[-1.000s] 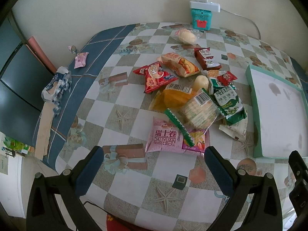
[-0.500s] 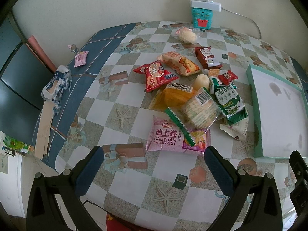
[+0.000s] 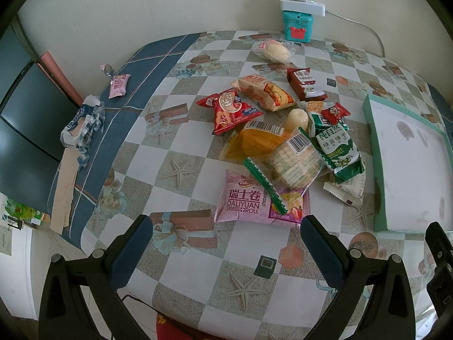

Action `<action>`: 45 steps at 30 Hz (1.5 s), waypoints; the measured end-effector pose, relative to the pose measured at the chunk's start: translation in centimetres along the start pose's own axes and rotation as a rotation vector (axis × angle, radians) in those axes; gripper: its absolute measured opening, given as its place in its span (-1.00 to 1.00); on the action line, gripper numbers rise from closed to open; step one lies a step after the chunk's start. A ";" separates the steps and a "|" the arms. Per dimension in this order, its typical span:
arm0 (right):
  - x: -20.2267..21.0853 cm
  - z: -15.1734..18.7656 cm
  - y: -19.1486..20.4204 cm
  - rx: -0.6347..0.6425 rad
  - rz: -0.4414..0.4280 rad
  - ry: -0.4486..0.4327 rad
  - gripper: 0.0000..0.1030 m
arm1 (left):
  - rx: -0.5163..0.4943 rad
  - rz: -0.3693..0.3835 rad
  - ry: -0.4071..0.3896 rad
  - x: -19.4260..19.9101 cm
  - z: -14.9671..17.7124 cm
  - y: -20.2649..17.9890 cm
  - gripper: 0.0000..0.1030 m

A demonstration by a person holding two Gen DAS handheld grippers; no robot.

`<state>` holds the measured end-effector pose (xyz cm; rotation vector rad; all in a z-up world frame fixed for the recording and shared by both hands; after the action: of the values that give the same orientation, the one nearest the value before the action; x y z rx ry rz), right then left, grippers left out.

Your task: Organize snacks

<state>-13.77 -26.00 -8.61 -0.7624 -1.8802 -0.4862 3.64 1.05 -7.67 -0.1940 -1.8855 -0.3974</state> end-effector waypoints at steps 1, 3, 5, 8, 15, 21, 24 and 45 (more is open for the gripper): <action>0.0 0.0 0.0 0.000 0.000 0.000 1.00 | 0.000 0.000 0.000 0.0 0.0 0.0 1.00; 0.0 0.0 0.0 -0.001 0.000 0.000 1.00 | 0.000 0.000 0.000 0.0 0.0 0.0 1.00; 0.0 0.0 0.0 -0.001 0.000 0.000 1.00 | 0.000 0.000 0.000 0.0 0.0 0.0 1.00; 0.0 0.0 0.0 0.000 0.000 0.000 1.00 | 0.000 0.001 0.000 0.0 0.0 0.0 1.00; -0.2 0.2 1.0 0.023 -0.034 0.005 1.00 | 0.122 -0.011 0.000 -0.6 -0.5 3.0 1.00; -0.5 0.1 5.1 0.091 -0.145 0.029 1.00 | 0.319 0.010 0.043 -2.5 -0.3 8.6 1.00; -1.0 0.0 7.2 0.113 -0.179 0.046 1.00 | 0.376 0.036 0.062 -3.6 -0.1 10.4 1.00; -5.6 -1.6 16.3 0.192 -0.293 0.151 1.00 | 0.456 0.108 0.112 -7.5 -2.8 11.3 1.00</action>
<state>0.27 -16.91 -13.10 -0.3159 -1.8718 -0.5204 12.34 10.94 -11.90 0.0325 -1.7951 0.0982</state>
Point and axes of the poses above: each gripper's, at about its wrist camera, not at the fingertips, and x roughly against the way its jaws point, y to its left, z to its underside, the point moved 7 cm from there along -x, roughly the way its jaws point, and after that the axes turned 7 degrees about y, right-handed, at the moved point
